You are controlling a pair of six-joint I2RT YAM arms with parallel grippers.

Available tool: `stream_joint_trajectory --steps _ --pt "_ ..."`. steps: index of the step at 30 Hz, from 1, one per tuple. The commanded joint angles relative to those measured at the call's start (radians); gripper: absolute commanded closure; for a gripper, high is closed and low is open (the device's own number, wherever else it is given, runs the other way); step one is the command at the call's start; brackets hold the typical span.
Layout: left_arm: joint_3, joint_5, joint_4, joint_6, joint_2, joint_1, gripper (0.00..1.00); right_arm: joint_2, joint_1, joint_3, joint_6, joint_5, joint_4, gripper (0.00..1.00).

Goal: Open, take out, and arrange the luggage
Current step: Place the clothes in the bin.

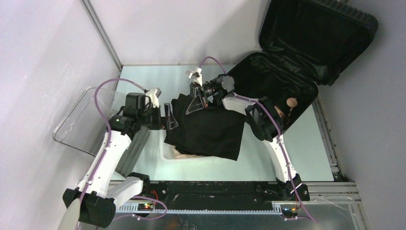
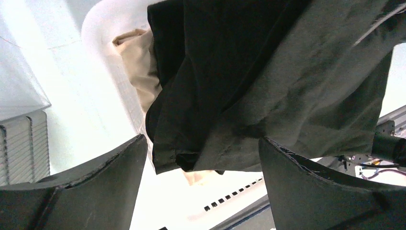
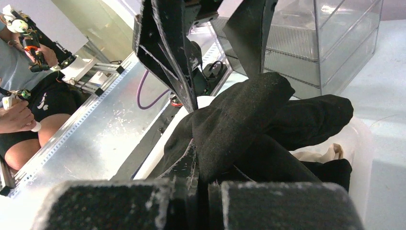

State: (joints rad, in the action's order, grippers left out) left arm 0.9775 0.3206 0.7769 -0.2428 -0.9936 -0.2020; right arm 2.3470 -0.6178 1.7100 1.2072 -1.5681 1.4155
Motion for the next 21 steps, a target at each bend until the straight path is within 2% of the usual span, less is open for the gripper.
stream_joint_trajectory --steps 1,6,8,10,11,12,13,14,15,16,17,19,21 --pt "-0.015 0.036 0.02 0.056 -0.035 0.009 0.09 0.016 -0.014 0.028 0.003 -0.035 0.088 1.0" --pt "-0.056 0.016 -0.048 0.039 -0.018 0.008 0.09 0.028 -0.034 0.036 0.003 -0.031 0.09 1.0" --pt "-0.078 0.044 -0.08 0.031 -0.036 0.009 0.13 0.03 -0.035 0.031 -0.003 -0.031 0.09 1.0" --pt "-0.085 0.065 -0.073 0.033 -0.066 0.008 0.25 0.028 -0.025 0.022 -0.003 -0.019 0.092 0.99" --pt "-0.083 0.042 -0.06 0.036 -0.075 0.009 0.43 0.024 -0.017 0.016 -0.008 -0.005 0.092 0.96" --pt "-0.08 0.022 -0.035 0.041 -0.088 0.008 0.52 0.023 -0.012 0.013 -0.01 0.006 0.092 0.88" --pt "-0.078 -0.016 -0.026 0.041 -0.09 0.007 0.69 0.016 0.002 0.002 -0.012 0.036 0.093 0.86" --pt "-0.075 -0.029 -0.015 0.041 -0.085 0.007 0.76 0.009 0.008 -0.007 -0.015 0.059 0.094 0.8" --pt "-0.075 -0.037 -0.018 0.041 -0.079 0.007 0.86 -0.009 0.026 -0.039 -0.026 0.128 0.092 0.74" --pt "-0.079 -0.039 -0.028 0.033 -0.063 0.007 0.9 -0.019 0.04 -0.059 -0.032 0.167 0.089 0.64" --pt "-0.08 -0.046 -0.034 0.027 -0.055 0.007 0.95 -0.038 0.053 -0.095 -0.043 0.236 0.079 0.61" --pt "-0.084 -0.061 -0.041 -0.003 -0.041 0.007 0.99 -0.066 0.072 -0.146 -0.072 0.312 0.065 0.53" --pt "-0.085 -0.058 -0.028 -0.021 -0.047 0.006 1.0 -0.099 0.087 -0.199 -0.108 0.391 0.027 0.45"
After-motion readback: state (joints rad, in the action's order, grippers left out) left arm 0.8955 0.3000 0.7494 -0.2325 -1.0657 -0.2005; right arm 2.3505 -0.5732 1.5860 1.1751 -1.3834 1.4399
